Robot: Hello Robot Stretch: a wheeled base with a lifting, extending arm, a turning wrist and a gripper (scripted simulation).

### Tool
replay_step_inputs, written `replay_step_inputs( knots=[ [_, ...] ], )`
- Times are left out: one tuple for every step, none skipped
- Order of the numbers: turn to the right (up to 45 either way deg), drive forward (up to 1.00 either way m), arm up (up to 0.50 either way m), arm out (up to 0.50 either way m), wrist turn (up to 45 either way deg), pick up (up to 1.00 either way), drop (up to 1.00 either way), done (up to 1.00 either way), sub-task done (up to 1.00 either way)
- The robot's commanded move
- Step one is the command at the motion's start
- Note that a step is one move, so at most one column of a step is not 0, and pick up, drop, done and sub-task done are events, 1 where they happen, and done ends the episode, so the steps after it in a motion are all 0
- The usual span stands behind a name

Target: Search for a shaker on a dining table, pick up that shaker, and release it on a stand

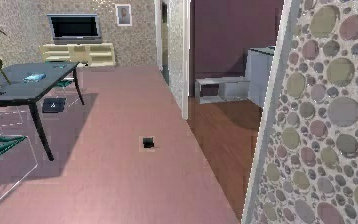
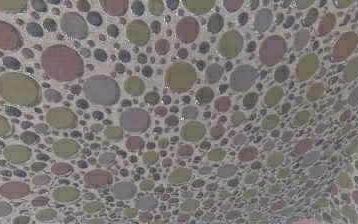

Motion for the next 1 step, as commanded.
replay_step_inputs(
  knots=[
    [3.0, 0.0, 0.0, 0.0, 0.0, 0.0, 0.0, 0.0, 0.0]
  ],
)
